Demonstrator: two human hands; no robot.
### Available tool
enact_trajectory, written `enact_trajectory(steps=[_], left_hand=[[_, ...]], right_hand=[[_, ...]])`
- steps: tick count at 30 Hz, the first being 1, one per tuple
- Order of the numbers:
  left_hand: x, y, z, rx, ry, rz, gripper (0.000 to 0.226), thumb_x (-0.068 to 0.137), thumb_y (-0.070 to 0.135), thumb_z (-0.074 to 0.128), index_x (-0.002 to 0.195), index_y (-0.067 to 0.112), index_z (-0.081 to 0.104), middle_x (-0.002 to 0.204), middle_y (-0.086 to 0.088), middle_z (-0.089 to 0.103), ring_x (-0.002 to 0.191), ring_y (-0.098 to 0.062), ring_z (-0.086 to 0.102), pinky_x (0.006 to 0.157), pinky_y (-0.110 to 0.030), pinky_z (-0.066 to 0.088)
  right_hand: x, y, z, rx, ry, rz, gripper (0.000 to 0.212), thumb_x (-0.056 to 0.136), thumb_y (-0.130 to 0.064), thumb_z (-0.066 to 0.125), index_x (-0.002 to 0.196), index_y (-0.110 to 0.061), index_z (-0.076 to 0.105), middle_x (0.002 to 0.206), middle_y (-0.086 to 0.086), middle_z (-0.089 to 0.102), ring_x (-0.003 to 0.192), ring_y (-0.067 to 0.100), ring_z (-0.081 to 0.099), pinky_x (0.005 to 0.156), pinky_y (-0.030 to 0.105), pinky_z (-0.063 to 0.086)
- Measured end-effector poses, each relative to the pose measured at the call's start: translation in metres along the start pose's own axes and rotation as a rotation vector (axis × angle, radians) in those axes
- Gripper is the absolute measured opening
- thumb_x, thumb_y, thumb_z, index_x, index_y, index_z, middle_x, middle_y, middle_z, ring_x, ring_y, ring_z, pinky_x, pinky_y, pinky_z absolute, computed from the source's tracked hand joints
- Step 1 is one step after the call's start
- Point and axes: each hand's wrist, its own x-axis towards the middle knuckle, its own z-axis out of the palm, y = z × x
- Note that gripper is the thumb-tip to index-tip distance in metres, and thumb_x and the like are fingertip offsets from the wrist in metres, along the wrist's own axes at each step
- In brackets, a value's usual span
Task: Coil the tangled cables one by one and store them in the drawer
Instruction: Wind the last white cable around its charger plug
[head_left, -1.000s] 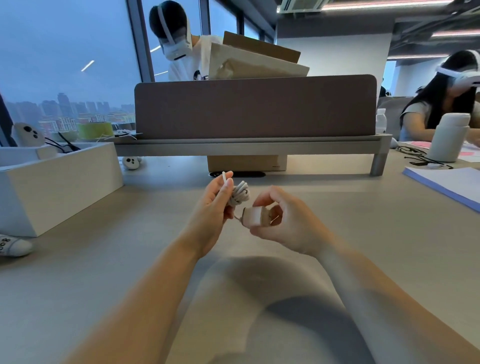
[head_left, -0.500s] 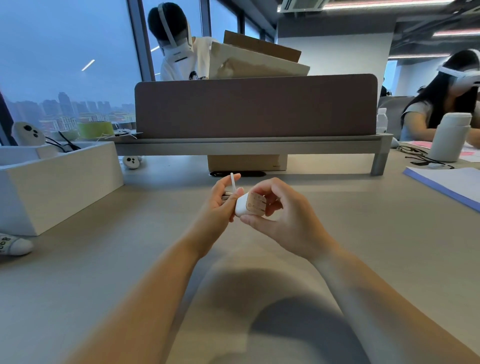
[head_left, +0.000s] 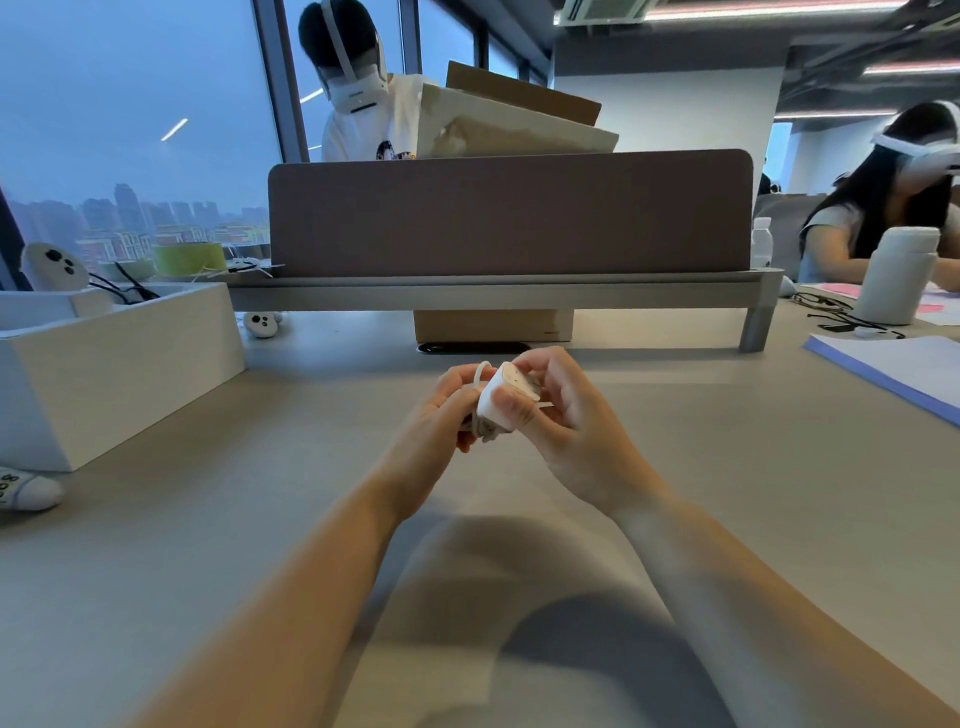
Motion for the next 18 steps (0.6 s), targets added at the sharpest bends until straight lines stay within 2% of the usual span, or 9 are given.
enact_trajectory(steps=[3,6,10,14,18], left_hand=[[-0.001,-0.002,0.004,0.038,-0.031,0.01,0.027,0.096,0.041,0.044,0.118,0.03,0.055,0.099,-0.003,0.058,0.078,-0.01,0.047,0.068,-0.022,0.04],[-0.001,-0.002,0.006,0.044,-0.044,0.002,0.033,0.092,0.045,0.042,0.119,0.031,0.055,0.095,0.001,0.059,0.076,-0.011,0.044,0.067,-0.022,0.039],[-0.001,0.0,0.009,0.064,-0.021,0.019,0.026,0.101,0.035,0.041,0.121,0.026,0.055,0.094,0.0,0.058,0.076,-0.012,0.042,0.066,-0.021,0.039],[0.001,0.002,0.003,-0.075,0.06,0.02,0.029,0.103,0.027,0.035,0.113,0.016,0.06,0.089,-0.004,0.052,0.07,-0.012,0.039,0.064,-0.024,0.036],[0.0,0.001,-0.001,-0.11,0.064,0.014,0.032,0.102,0.029,0.035,0.106,0.016,0.064,0.087,-0.003,0.054,0.068,-0.012,0.038,0.064,-0.024,0.036]], right_hand=[[0.002,0.0,-0.001,0.022,0.013,0.015,0.028,0.083,-0.044,0.056,0.103,-0.027,0.046,0.093,-0.004,0.058,0.08,0.007,0.06,0.068,0.022,0.053],[0.003,0.002,-0.002,0.031,0.051,0.034,0.028,0.082,-0.048,0.054,0.101,-0.028,0.047,0.089,-0.004,0.056,0.077,0.008,0.057,0.067,0.026,0.051],[0.002,0.001,-0.001,0.089,0.087,0.032,0.033,0.083,-0.046,0.051,0.104,-0.021,0.048,0.089,-0.005,0.054,0.076,0.004,0.055,0.065,0.02,0.05],[0.004,-0.003,-0.002,0.18,0.201,0.002,0.032,0.086,-0.042,0.047,0.106,-0.017,0.048,0.09,-0.005,0.053,0.069,-0.005,0.048,0.063,0.011,0.041],[0.007,-0.003,-0.014,0.391,0.302,0.186,0.023,0.095,-0.047,0.037,0.103,-0.027,0.041,0.097,0.008,0.068,0.056,0.011,0.054,0.047,0.019,0.038]])
